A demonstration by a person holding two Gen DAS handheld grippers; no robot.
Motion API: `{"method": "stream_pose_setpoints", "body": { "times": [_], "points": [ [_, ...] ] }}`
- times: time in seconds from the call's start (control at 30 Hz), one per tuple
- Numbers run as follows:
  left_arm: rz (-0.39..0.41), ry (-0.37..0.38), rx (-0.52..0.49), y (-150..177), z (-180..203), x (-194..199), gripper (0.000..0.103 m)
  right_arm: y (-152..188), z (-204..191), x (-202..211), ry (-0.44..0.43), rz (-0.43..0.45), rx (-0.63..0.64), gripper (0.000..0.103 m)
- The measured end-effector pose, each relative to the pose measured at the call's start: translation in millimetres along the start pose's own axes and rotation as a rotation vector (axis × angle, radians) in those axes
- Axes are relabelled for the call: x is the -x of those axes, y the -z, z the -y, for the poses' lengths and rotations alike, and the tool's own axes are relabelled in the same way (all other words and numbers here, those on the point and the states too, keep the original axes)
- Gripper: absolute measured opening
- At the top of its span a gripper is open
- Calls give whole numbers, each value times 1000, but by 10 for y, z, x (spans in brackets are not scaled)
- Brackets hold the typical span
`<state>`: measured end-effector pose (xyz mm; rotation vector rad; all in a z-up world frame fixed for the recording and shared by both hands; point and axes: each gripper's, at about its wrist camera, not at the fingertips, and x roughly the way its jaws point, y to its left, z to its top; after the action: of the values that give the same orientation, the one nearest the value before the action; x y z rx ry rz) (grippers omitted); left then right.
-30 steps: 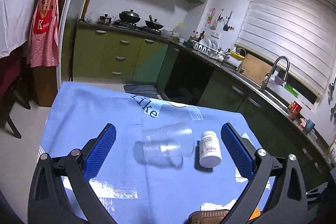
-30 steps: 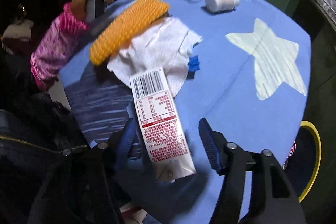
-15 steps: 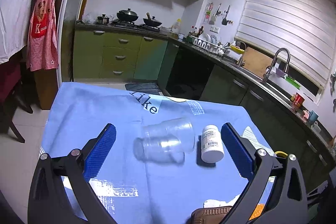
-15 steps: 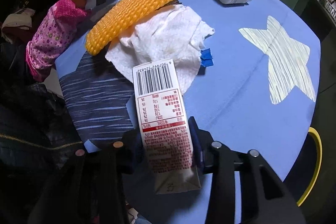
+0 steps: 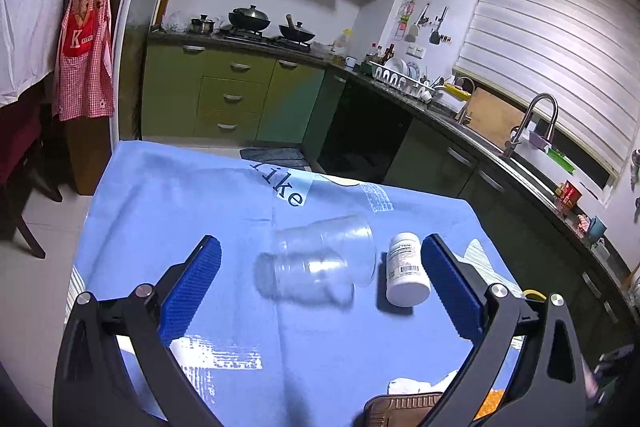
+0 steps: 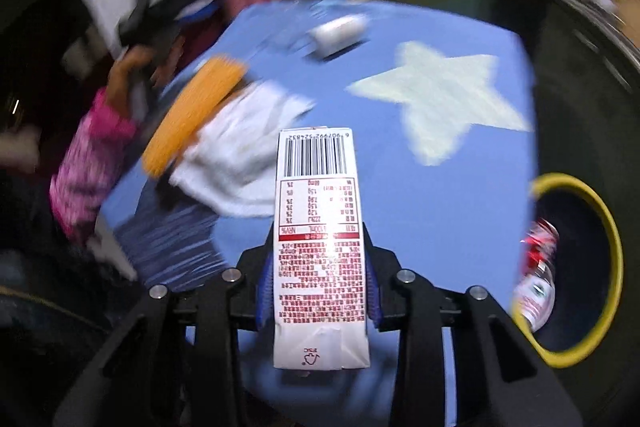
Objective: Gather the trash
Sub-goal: 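Grasp the white milk carton with the right gripper and lift it, then carry the milk carton over the yellow-rimmed bin and release it, then grasp the orange foam net sleeve with the left gripper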
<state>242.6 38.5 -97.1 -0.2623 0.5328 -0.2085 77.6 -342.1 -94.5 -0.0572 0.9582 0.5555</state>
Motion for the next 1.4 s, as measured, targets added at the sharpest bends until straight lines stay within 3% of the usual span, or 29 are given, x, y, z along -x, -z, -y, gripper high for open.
{"method": "stream_pose_setpoints", "body": {
  "times": [0.13,0.3,0.47,0.57,0.77,0.9,1.13,1.4],
  "points": [
    [-2,1,-5,3,18,-4,99,8,656,284,156,59,-190,34],
    [3,-2,-8,5,14,1,99,94,1577,364,385,36,-416,34],
    [-7,-3,-14,14,31,-9,98,199,2237,118,492,-22,-561,35],
    [-12,-3,-21,22,50,-18,98,248,2449,32,519,-8,-627,48],
    [-33,12,-30,30,105,-40,98,322,2250,120,466,81,-646,49],
    [-65,35,-20,19,172,-16,98,372,1964,206,437,136,-614,56],
    [-156,-63,-85,117,490,334,98,460,1678,168,399,141,-581,58],
    [-363,-58,-87,554,791,574,98,447,1561,46,342,166,-552,58]
  ]
}}
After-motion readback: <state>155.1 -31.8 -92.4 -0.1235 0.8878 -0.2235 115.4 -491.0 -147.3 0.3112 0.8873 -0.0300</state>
